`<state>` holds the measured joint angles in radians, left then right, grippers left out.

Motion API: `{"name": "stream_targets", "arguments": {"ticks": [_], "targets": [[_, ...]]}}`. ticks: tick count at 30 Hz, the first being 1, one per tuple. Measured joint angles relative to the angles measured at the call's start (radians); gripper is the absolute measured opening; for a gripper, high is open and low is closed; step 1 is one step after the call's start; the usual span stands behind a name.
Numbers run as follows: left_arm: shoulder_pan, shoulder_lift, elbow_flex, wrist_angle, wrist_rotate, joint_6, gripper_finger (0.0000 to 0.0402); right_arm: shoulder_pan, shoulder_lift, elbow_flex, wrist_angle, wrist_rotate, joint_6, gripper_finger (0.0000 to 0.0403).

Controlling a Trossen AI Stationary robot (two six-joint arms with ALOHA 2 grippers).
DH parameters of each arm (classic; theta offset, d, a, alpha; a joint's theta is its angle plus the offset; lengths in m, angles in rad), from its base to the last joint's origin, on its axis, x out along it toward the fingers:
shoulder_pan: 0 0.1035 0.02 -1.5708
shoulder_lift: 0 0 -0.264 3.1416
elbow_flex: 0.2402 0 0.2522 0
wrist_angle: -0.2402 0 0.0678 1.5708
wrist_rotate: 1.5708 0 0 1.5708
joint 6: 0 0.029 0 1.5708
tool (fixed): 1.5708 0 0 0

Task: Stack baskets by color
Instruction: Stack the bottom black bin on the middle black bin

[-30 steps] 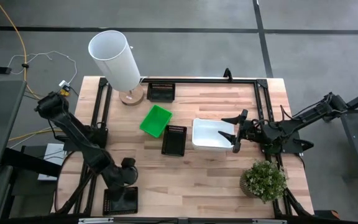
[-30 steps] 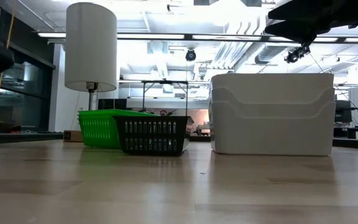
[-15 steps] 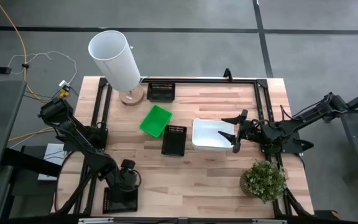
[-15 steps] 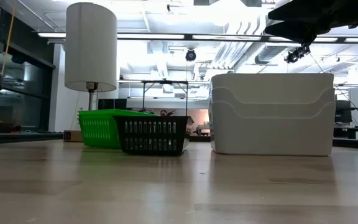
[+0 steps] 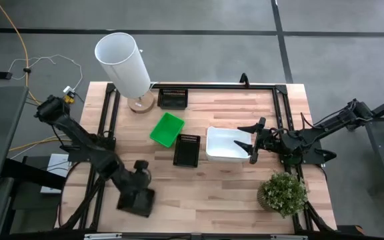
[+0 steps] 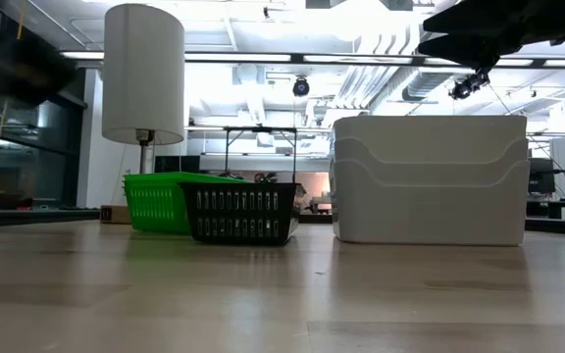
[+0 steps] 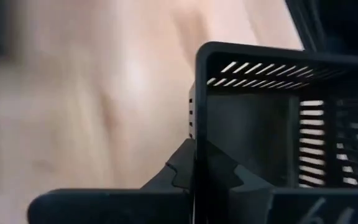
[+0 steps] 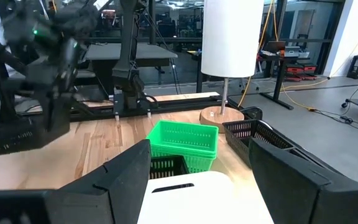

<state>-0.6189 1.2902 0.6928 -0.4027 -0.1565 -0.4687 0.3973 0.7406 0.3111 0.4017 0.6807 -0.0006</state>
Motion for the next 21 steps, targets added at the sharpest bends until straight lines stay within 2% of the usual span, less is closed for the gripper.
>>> {"name": "stream_targets", "arguments": {"ticks": [4,8,10,12,14,15,19,21], "targets": [[0.134,-0.046,0.084,0.002,-0.094,0.062,0.0001,0.000,0.000,0.000,0.001,0.000,0.000,0.0259],[0.274,-0.018,0.210,0.003,-0.147,0.091,0.0000,0.000,0.000,0.000,0.004,0.000,-0.007,0.0259],[0.334,0.000,0.263,0.020,-0.223,0.111,0.0000,0.000,0.000,0.000,0.004,0.000,-0.007,0.0259],[0.378,0.009,0.280,0.073,-0.349,0.100,0.0000,0.000,0.000,0.000,0.006,0.000,-0.005,0.0259],[0.412,0.010,0.273,0.173,-0.453,0.038,0.0000,0.000,0.000,0.000,0.006,0.000,0.000,0.0259],[0.429,0.009,0.265,0.218,-0.471,-0.003,0.0000,0.000,0.000,0.000,0.008,0.000,0.001,0.0259],[0.482,0.011,0.202,0.333,-0.414,-0.190,0.0000,0.000,0.000,0.000,0.006,0.000,0.023,0.0259],[0.488,0.016,0.156,0.373,-0.464,-0.280,0.0000,0.000,0.000,0.000,-0.001,0.000,0.026,0.0259]]}}
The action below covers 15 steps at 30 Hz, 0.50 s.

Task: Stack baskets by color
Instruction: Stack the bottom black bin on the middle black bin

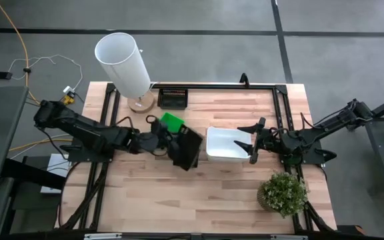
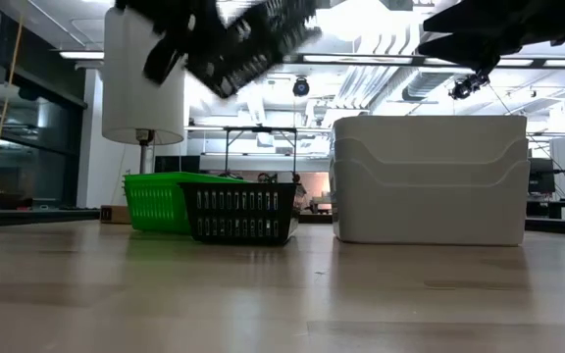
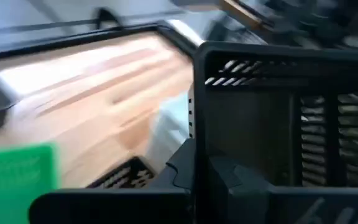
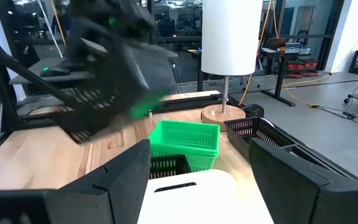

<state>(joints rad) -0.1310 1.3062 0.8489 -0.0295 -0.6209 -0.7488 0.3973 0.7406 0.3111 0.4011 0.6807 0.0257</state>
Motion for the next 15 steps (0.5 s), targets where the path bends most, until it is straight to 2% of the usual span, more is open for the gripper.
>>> {"name": "stream_targets", "arguments": {"ticks": [3,7,11,15], "targets": [[-0.013,0.009,-0.095,0.004,-0.091,-0.193,0.0000,0.000,0.000,0.000,-0.010,0.000,0.001,0.0259],[-0.031,0.030,-0.167,0.048,-0.143,-0.377,0.0000,0.000,0.000,0.000,-0.017,0.000,0.021,0.0259],[-0.044,0.057,-0.163,0.051,-0.175,-0.442,0.0000,0.000,0.000,0.000,-0.016,0.000,0.020,0.0259],[-0.047,0.097,-0.155,0.027,-0.147,-0.502,0.0000,0.000,0.000,0.000,-0.016,0.000,0.019,0.0259]]}}
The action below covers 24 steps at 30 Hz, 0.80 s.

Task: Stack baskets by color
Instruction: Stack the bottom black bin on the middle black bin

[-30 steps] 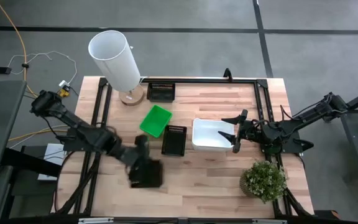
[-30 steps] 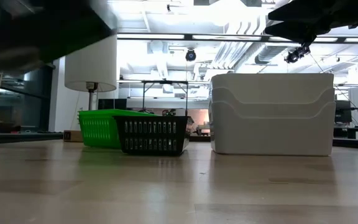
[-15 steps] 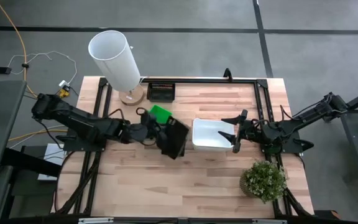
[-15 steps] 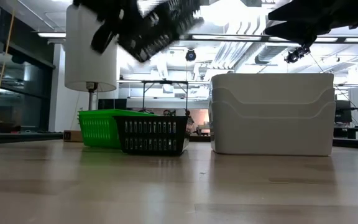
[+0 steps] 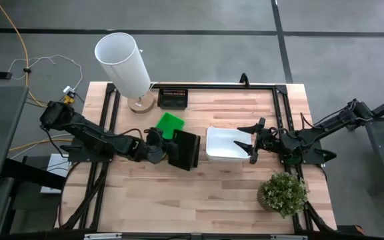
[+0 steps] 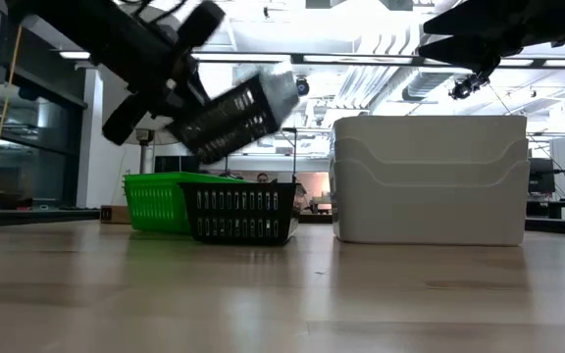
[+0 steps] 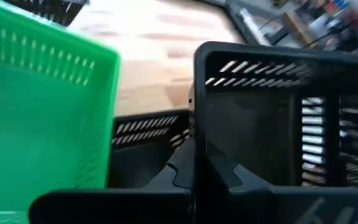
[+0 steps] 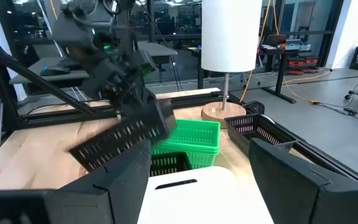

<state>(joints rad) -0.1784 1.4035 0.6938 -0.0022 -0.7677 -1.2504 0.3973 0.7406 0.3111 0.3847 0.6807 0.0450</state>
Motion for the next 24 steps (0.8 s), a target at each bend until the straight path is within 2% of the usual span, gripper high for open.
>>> {"name": "stream_targets", "arguments": {"ticks": [9,16,24], "targets": [[0.003,0.128,0.067,-0.059,0.021,0.009,0.0000,0.000,-0.001,0.000,0.022,0.003,0.000,0.0259],[0.012,0.137,0.070,-0.129,0.022,-0.045,0.0000,0.000,-0.002,0.001,0.031,0.003,0.000,0.0259],[0.019,0.137,0.070,-0.110,0.082,0.032,0.0001,0.000,-0.002,0.001,0.031,0.004,0.000,0.0259]]}}
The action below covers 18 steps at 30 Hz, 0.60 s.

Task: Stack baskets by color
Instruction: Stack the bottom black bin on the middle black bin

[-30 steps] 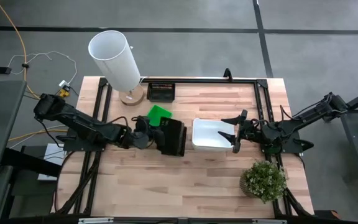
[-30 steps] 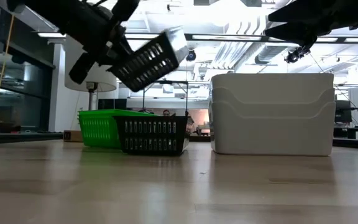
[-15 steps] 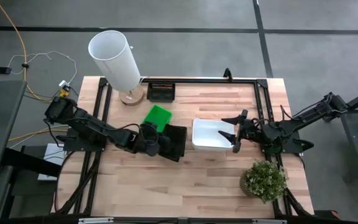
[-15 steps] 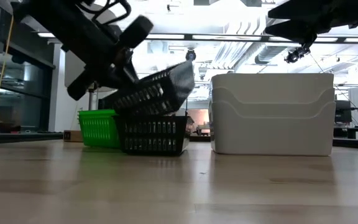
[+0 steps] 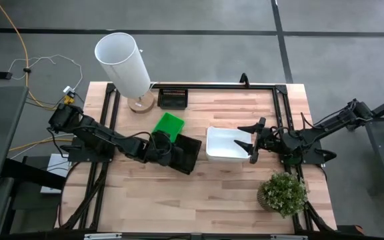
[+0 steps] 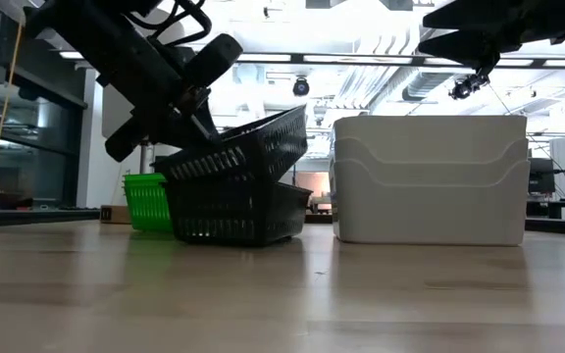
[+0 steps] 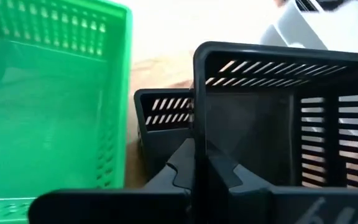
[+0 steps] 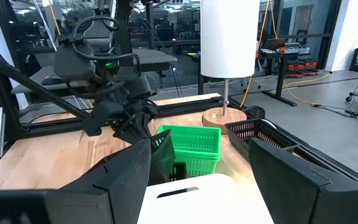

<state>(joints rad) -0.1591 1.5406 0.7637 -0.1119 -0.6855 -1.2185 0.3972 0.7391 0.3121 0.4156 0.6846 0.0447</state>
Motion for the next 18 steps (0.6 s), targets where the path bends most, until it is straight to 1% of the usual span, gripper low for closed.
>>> {"name": "stream_targets", "arguments": {"ticks": [4,7,18], "targets": [[0.003,0.000,0.000,0.006,0.028,0.035,0.0005,0.000,0.000,0.000,0.000,0.000,0.000,0.0259],[0.003,-0.006,0.000,0.006,0.028,0.057,0.0024,0.000,0.000,0.000,0.000,0.000,0.000,0.0259],[0.003,-0.042,-0.001,0.004,0.040,0.129,0.0141,0.000,0.000,0.000,0.000,0.000,0.002,0.0259]]}}
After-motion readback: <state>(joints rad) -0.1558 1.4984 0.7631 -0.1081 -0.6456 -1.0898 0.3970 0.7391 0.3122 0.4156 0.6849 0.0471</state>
